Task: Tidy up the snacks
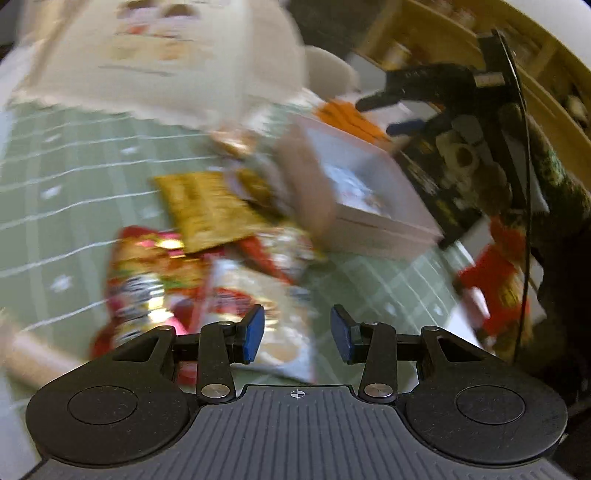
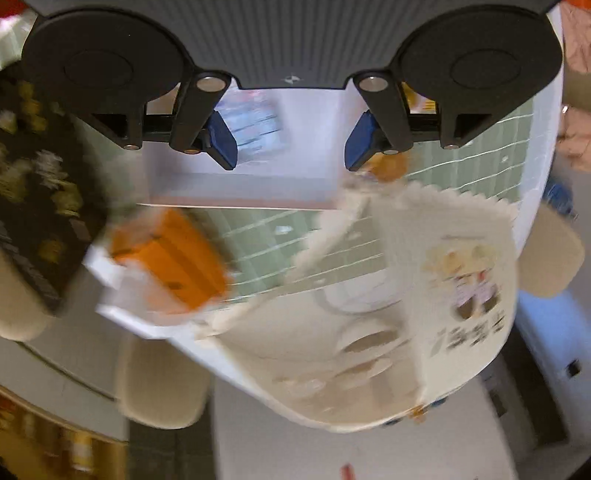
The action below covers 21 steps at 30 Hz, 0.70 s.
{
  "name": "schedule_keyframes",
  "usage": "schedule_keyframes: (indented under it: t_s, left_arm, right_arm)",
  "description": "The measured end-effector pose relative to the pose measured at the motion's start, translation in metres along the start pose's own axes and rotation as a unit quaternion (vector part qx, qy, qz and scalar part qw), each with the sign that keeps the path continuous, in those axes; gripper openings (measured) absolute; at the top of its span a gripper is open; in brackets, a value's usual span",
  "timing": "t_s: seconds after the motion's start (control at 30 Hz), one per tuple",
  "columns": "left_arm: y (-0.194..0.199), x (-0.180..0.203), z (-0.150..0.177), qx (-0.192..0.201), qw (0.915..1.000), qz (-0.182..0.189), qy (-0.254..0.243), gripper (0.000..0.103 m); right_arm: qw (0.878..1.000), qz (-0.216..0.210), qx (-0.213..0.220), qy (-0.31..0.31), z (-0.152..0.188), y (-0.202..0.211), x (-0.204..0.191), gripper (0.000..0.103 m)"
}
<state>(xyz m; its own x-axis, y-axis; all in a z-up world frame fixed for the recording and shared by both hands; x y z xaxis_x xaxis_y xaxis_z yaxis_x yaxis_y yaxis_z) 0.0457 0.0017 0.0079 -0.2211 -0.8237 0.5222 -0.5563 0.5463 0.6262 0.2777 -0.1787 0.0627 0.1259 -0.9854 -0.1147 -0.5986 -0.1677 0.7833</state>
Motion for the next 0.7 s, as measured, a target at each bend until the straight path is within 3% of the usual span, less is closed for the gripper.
schedule_keyframes:
  t_s: [0.13,0.2,0.43,0.6,0.7]
  left_arm:
    - [0.015,-0.028,0.004,0.012,0.9992,-0.013,0.036,0.044]
    - [0.019,-0.035,0.01,0.007,0.999,-0.019,0.041,0.044]
    - [0.032,-0.046,0.03,-0.006,0.9981,-0.021,0.057,0.044]
    - [0.038,-0.065,0.035,0.002,0.9959,-0.024,0.087,0.042]
    - [0.043,-0.076,0.033,0.015,0.9943,-0.031,0.101,0.042]
  right_arm:
    - [0.997,-0.055,-0.048,0.033,-0.004,-0.048,-0.07,0.068]
    - [0.995,-0.056,-0.075,0.033,-0.005,-0.074,-0.094,0.068]
    - [0.992,0.022,-0.111,0.056,-0.01,-0.159,-0.126,0.064]
    - [0.985,0.024,-0.127,0.111,0.02,-0.151,-0.138,0.047]
    - [0.984,0.013,-0.13,0.124,0.048,-0.126,-0.139,0.046]
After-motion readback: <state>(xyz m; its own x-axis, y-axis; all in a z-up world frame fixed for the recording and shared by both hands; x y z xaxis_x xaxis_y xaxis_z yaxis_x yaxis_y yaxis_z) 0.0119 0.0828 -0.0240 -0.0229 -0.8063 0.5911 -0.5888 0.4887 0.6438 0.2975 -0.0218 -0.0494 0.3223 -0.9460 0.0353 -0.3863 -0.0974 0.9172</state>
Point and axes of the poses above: each gripper's, at about its wrist camera, not at the fingertips, and y roughly against the way its jaws point, x to its right, z to its underside, the point moved 10 cm from there along -y, roughly the way its jaws point, and after that the axes turned 5 degrees about z, right-handed, at the moved point
